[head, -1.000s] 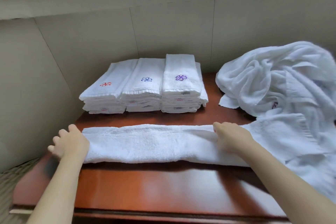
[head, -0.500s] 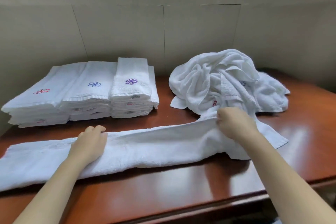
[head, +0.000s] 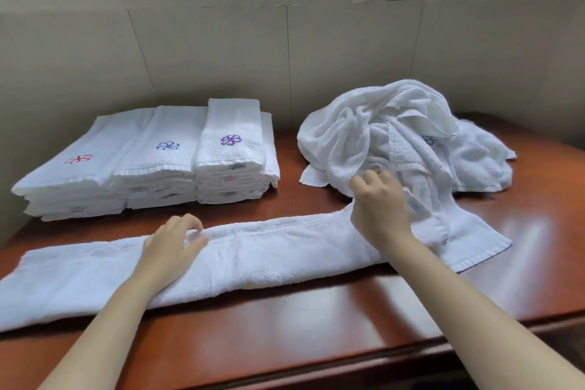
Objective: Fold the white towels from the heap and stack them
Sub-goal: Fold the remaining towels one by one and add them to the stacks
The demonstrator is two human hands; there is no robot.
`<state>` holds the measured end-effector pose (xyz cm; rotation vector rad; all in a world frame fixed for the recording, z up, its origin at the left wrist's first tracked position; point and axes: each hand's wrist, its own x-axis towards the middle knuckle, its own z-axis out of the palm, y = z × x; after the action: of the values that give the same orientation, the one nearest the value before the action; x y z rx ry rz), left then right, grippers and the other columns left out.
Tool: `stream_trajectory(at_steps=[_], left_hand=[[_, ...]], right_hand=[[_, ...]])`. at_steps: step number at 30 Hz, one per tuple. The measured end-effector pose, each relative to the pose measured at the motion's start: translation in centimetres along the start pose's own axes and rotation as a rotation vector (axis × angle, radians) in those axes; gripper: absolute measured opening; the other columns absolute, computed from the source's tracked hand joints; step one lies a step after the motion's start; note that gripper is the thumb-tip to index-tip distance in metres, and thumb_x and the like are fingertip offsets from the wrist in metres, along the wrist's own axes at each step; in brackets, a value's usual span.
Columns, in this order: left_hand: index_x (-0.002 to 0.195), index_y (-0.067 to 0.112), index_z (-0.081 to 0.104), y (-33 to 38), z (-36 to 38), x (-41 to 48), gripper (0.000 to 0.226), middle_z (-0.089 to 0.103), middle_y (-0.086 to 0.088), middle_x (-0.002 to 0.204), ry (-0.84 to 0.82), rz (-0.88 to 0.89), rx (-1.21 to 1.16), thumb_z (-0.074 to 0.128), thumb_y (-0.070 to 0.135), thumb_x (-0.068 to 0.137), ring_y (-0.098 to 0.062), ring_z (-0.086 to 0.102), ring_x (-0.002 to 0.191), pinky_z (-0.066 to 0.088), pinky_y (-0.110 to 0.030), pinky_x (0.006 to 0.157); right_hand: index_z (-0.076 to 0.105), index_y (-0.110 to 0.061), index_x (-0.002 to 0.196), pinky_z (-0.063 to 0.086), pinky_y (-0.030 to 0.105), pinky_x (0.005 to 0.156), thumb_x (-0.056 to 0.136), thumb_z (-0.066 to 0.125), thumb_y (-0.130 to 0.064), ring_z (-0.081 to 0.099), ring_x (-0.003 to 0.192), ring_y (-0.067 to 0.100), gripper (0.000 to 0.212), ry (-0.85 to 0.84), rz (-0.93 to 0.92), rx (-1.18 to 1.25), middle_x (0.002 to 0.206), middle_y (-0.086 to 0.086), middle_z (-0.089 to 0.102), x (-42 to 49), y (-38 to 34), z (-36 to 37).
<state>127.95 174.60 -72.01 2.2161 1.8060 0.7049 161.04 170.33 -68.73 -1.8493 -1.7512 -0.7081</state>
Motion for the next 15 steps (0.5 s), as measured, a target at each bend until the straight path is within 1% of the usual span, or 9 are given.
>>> stream_trajectory(at_steps=[1,2,3,5,7,9,12,14,15], left_hand=[[0.092,0.027,0.057,0.1,-0.1,0.0,0.006,0.055,0.006,0.101,0.005,0.017,-0.007,0.061,0.031,0.091,-0.018,0.051,0.103,0.039,-0.039,0.09],[0.089,0.026,0.058,0.2,-0.2,-0.1,0.006,0.054,0.005,0.099,-0.012,0.018,-0.006,0.061,0.031,0.09,-0.018,0.05,0.102,0.039,-0.038,0.09],[0.088,0.025,0.059,0.2,-0.3,-0.1,0.007,0.053,0.004,0.099,-0.045,0.002,-0.007,0.06,0.032,0.091,-0.018,0.048,0.103,0.039,-0.038,0.092],[0.087,0.024,0.061,0.1,-0.7,-0.2,0.01,0.052,0.003,0.103,-0.126,-0.045,-0.022,0.06,0.034,0.09,-0.015,0.044,0.107,0.036,-0.036,0.096],[0.089,0.021,0.062,-0.1,-1.2,-0.2,0.013,0.05,0.003,0.107,-0.208,-0.065,-0.013,0.061,0.034,0.09,-0.015,0.043,0.108,0.034,-0.031,0.094],[0.088,0.015,0.06,-0.3,-1.9,-0.2,0.02,0.051,0.004,0.102,-0.29,-0.061,0.025,0.06,0.035,0.091,-0.013,0.043,0.102,0.033,-0.027,0.084],[0.076,0.014,0.053,-0.4,-3.2,0.1,0.022,0.055,0.007,0.078,-0.435,-0.077,0.007,0.06,0.03,0.09,-0.011,0.046,0.079,0.033,-0.026,0.068],[0.071,0.019,0.052,-0.3,-3.6,0.3,0.022,0.053,0.01,0.069,-0.467,-0.077,0.072,0.06,0.028,0.089,-0.009,0.046,0.066,0.034,-0.026,0.062],[0.071,0.02,0.052,-0.2,-3.6,0.4,0.022,0.053,0.011,0.069,-0.445,-0.066,0.124,0.059,0.029,0.09,-0.007,0.046,0.066,0.034,-0.026,0.062]], right_hand=[[0.059,-0.003,0.077,0.041,0.037,0.061,0.057,0.056,0.013,0.056,0.071,0.036,0.026,-0.096,-0.055,0.023,0.074,0.015,0.058,-0.4,-0.7,0.1],[0.058,-0.006,0.085,0.036,0.033,0.061,0.065,0.054,0.008,0.057,0.078,0.034,0.024,-0.241,-0.076,0.009,0.082,0.013,0.058,-0.8,-1.3,0.3],[0.055,-0.01,0.095,0.032,0.032,0.063,0.074,0.051,0.001,0.056,0.087,0.032,0.024,-0.368,-0.068,-0.027,0.093,0.01,0.057,-1.2,-1.6,0.7],[0.05,-0.014,0.106,0.035,0.032,0.068,0.086,0.045,-0.011,0.054,0.102,0.029,0.021,-0.519,-0.039,-0.096,0.109,0.007,0.054,-1.7,-1.2,1.6],[0.048,-0.017,0.099,0.037,0.033,0.068,0.089,0.043,-0.016,0.056,0.103,0.029,0.011,-0.544,0.005,-0.047,0.111,0.007,0.056,-1.7,-0.7,2.0],[0.044,-0.019,0.091,0.035,0.031,0.064,0.091,0.042,-0.017,0.057,0.097,0.028,0.003,-0.561,0.028,0.008,0.107,0.006,0.059,-1.3,-0.2,2.3],[0.055,-0.016,0.096,0.039,0.032,0.065,0.09,0.045,-0.021,0.056,0.093,0.026,0.012,-0.656,0.109,0.154,0.102,0.004,0.061,-0.3,0.3,2.6],[0.058,-0.017,0.097,0.041,0.033,0.07,0.089,0.049,-0.03,0.057,0.094,0.025,0.018,-0.568,0.24,0.261,0.098,0.003,0.063,0.3,1.3,2.8],[0.057,-0.016,0.099,0.039,0.033,0.072,0.09,0.05,-0.034,0.057,0.098,0.027,0.021,-0.493,0.315,0.279,0.098,0.004,0.064,0.5,2.1,2.9]])
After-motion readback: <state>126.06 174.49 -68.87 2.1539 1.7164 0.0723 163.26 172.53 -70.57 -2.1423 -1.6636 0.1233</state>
